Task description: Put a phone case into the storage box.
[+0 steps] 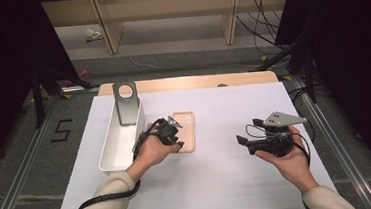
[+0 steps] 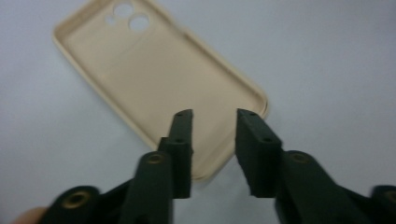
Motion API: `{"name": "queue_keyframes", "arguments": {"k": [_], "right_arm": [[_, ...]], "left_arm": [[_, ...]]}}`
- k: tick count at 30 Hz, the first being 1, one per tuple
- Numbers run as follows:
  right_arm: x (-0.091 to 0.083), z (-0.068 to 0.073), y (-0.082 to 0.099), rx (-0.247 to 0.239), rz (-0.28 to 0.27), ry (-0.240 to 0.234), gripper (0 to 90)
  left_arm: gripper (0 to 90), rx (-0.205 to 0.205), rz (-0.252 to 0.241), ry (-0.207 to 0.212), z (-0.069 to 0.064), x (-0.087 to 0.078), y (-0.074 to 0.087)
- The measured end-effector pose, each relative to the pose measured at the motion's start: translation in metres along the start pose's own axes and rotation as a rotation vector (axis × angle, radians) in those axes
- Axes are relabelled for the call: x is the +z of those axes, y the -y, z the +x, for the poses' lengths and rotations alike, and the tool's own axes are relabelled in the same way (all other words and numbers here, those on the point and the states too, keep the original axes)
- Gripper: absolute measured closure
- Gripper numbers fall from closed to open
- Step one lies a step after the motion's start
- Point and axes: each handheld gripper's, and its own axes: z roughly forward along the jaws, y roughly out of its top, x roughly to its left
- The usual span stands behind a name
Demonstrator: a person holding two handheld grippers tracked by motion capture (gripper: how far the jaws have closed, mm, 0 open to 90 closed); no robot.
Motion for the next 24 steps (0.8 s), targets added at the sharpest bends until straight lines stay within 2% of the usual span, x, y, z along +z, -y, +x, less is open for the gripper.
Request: {"name": "queue_keyframes", "arguments": {"k": [4, 7, 9, 11, 12, 18, 24], "right_arm": [[-0.001, 0.000, 0.000, 0.000, 0.002, -0.001, 16.1], [-0.002, 0.000, 0.001, 0.000, -0.004, -0.003, 16.2], [-0.003, 0.000, 0.001, -0.001, -0.005, -0.006, 16.2], [-0.005, 0.000, 0.001, 0.001, -0.007, -0.008, 16.1], [-0.006, 0.000, 0.002, 0.002, -0.009, -0.009, 16.1], [-0.011, -0.001, 0.004, 0.008, -0.016, -0.011, 16.1], [-0.011, 0.000, 0.004, 0.007, -0.014, -0.015, 16.1]], "left_arm": [[37.0, 0.035, -0.109, 0.022, 0.000, -0.018, 0.005], [23.3, 0.096, -0.138, 0.026, 0.001, -0.031, 0.011], [16.6, 0.088, -0.158, 0.047, 0.000, -0.037, 0.015], [15.3, 0.099, -0.169, 0.062, -0.002, -0.042, 0.019], [15.0, 0.103, -0.188, 0.066, -0.004, -0.045, 0.022], [13.3, 0.052, -0.231, 0.116, -0.013, -0.054, 0.020], [10.8, 0.077, -0.228, 0.114, -0.021, -0.066, 0.012]]}}
